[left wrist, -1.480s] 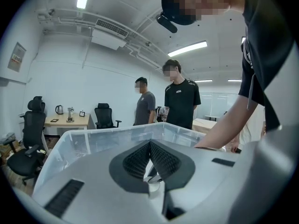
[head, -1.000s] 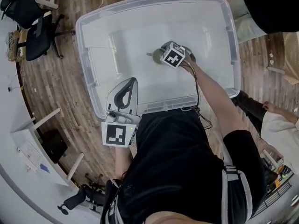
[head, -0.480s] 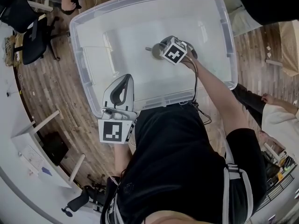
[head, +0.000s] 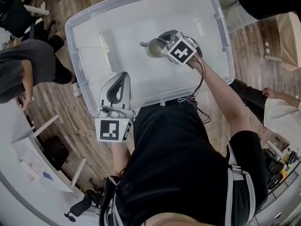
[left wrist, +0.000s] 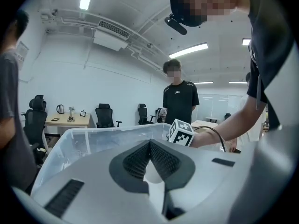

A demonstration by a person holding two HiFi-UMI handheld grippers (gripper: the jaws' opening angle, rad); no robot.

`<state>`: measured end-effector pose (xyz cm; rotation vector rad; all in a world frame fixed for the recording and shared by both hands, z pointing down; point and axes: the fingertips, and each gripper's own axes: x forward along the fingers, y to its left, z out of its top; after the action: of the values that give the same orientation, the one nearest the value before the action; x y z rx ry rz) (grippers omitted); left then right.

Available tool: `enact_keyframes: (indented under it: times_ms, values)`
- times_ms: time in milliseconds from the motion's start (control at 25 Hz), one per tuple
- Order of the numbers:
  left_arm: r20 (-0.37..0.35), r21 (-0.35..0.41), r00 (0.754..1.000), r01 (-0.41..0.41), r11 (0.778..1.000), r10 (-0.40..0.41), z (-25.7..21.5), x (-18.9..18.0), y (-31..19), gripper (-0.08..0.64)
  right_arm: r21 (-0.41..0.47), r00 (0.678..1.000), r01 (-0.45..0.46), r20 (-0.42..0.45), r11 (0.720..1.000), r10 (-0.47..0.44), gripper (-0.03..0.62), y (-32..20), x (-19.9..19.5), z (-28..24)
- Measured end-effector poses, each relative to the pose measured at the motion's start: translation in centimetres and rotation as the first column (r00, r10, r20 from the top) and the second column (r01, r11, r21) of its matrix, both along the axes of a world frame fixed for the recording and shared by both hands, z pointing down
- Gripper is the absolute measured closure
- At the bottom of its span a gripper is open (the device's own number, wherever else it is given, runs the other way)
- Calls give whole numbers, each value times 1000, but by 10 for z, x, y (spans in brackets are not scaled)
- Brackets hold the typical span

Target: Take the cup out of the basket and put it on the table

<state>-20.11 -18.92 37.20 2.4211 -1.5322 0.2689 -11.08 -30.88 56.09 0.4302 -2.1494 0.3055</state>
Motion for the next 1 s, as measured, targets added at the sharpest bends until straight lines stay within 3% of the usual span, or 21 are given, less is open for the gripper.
enact_keyframes:
  times_ms: [200, 600, 1000]
  values:
    - [4, 15, 1000, -17, 1000, 17, -5, 11, 4, 541, 32, 993, -60, 105, 998, 56, 551, 7, 9, -46]
    - [5, 34, 999, -50, 998, 50, -7, 40, 26, 541, 134, 972, -145, 202, 980, 116, 551, 30, 52, -131]
    - [8, 54, 998, -62, 997, 61, -15, 55, 44, 541, 149, 899, -284, 386, 947, 209, 551, 83, 93, -193]
